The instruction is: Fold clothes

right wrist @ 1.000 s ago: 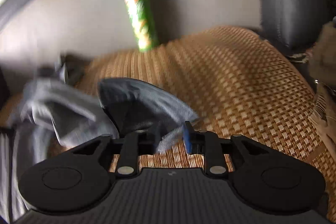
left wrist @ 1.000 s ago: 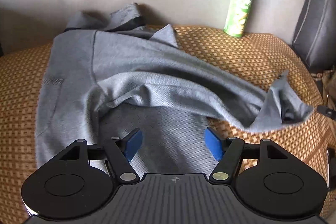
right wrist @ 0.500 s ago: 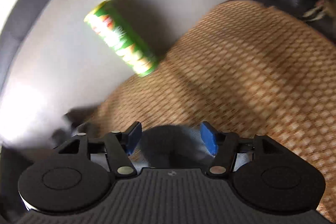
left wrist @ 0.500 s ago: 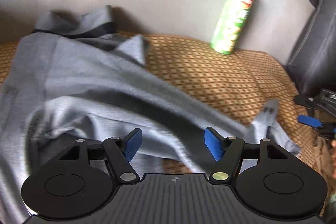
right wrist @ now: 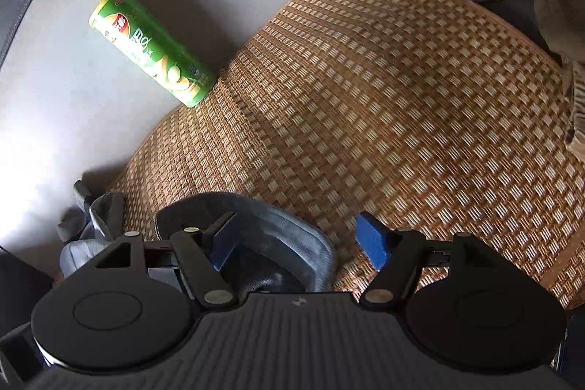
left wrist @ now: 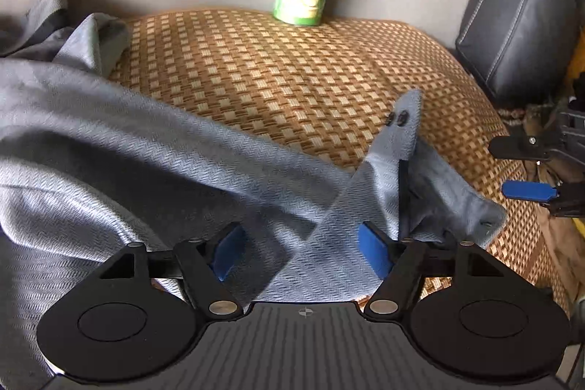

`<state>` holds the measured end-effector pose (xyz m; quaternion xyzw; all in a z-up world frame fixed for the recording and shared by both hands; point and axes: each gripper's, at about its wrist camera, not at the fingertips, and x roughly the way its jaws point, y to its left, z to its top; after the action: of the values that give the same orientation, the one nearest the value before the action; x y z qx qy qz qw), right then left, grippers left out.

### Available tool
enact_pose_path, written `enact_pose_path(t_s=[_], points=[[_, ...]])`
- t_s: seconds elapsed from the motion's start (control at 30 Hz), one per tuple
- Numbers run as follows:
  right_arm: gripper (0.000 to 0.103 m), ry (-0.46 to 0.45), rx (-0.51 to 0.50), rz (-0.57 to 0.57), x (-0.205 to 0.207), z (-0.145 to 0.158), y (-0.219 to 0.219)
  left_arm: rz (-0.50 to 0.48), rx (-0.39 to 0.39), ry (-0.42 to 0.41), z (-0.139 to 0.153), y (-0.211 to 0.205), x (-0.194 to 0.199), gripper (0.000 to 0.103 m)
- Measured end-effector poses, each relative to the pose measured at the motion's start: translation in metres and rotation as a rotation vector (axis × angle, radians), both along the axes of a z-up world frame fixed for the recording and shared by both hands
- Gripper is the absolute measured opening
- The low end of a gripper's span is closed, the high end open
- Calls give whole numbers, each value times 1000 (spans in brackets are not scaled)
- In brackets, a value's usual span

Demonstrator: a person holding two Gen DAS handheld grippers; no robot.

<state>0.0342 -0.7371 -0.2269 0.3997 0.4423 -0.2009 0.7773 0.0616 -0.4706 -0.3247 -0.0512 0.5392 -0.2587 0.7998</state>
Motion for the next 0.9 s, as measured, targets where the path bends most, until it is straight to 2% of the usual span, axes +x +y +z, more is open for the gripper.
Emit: enact_pose_path(t_s=[0.03, 0.1, 0.23, 0.27, 0.33, 0.37, 0.4, 0.5, 0.6, 0.73, 0.83, 0.9], points=[[75, -4, 2, -4, -5, 0, -1, -41, -20, 7, 4, -4, -3, 23], [75, -14, 2, -6, -17, 2, -3, -129, -35, -4, 13, -13, -13, 25], [76, -26, 14, 7, -40, 4, -6, -287, 23, -90, 20, -31, -52, 25], [76, -25, 22, 11, -44, 3, -6, -327, 55, -133, 21, -36, -63, 25], [77, -22, 36, 19, -52, 2, -6, -406, 123, -222, 22, -44, -82, 39], [77, -21, 44, 22, -55, 1, -6, -449, 154, -256, 21, -48, -90, 50], [77, -22, 53, 24, -55, -1, -5, -493, 183, -287, 18, -52, -99, 55], [77, -33, 64, 28, -52, -3, -2, -567, 255, -315, 8, -57, -114, 55], [77, -48, 76, 44, -41, -3, 0, -515, 228, -254, 5, -49, -112, 55], [77, -63, 105, 63, -19, -9, 0, -409, 123, -206, 23, -33, -99, 56], [77, -43, 106, 101, -2, -18, 5, -271, -7, -128, 36, -16, -78, 62], [74, -23, 119, 138, 7, -26, 8, -177, -44, -73, 33, -8, -61, 63]])
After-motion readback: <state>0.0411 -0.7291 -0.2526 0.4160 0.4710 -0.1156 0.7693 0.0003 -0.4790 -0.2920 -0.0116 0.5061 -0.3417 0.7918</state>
